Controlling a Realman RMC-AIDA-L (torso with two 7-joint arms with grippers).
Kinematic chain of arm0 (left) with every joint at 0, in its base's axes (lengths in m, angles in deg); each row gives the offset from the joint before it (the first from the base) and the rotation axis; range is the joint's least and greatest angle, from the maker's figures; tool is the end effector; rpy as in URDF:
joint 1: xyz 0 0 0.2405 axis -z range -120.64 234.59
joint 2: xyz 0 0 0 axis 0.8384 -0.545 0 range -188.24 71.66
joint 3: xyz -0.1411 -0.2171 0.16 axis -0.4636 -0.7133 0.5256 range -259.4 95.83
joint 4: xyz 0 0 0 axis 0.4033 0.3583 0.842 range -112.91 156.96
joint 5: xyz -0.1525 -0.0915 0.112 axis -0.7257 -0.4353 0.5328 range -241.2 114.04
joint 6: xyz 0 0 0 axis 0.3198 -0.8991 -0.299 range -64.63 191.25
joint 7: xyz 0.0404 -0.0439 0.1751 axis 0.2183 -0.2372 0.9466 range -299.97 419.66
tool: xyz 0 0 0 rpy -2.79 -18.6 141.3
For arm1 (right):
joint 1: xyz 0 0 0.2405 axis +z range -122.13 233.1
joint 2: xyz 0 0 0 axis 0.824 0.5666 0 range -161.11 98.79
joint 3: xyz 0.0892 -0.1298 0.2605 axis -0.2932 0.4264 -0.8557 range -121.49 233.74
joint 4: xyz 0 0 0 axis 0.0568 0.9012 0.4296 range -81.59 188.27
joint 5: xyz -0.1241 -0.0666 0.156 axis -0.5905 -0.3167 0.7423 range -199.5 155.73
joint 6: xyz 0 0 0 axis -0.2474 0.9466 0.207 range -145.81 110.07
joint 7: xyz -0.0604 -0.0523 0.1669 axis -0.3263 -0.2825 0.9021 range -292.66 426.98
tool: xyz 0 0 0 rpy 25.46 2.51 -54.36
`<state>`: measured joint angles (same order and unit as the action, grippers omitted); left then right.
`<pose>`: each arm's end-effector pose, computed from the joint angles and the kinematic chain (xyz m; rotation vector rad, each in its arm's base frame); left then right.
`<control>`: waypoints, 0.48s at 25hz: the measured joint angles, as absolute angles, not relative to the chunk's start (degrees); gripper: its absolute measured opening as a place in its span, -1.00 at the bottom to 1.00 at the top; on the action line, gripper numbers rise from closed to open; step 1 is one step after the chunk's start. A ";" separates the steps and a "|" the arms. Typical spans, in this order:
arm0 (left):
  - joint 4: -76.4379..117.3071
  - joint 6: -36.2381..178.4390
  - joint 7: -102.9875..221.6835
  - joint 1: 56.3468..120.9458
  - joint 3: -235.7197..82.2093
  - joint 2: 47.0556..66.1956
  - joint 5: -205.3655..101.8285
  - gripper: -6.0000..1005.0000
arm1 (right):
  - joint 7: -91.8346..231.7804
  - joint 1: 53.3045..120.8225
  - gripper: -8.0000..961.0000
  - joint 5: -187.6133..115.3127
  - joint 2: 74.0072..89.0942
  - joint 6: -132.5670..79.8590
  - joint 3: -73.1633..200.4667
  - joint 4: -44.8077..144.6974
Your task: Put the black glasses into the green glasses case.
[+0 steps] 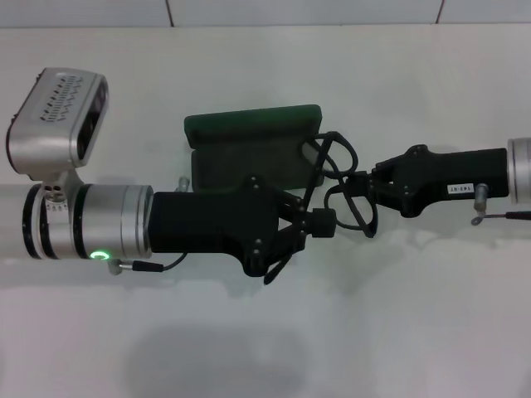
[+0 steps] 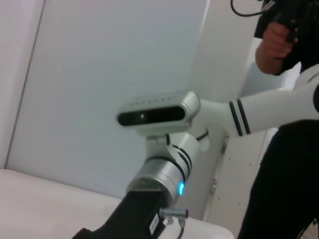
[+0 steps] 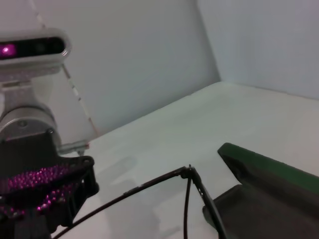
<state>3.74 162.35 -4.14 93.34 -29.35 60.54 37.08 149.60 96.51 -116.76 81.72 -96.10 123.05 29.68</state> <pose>-0.2176 0.3204 -0.1058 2.8559 0.3739 1.0879 0.2369 0.4039 -0.0907 -2.8927 0.6280 0.6155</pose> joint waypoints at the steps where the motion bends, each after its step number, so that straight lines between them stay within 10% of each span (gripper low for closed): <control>1: 3.75 162.26 -4.14 93.40 -29.31 60.54 37.09 -0.94 | 149.63 97.04 -0.91 -117.24 81.65 -96.20 123.08 29.68; 12: 3.75 160.08 -4.50 93.09 -29.65 60.63 37.08 -0.93 | 149.80 98.88 -0.91 -118.30 81.91 -95.94 123.05 29.33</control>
<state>3.75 160.08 -4.50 93.09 -29.65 60.63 37.08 149.80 98.88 -118.30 81.91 -95.94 123.05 29.33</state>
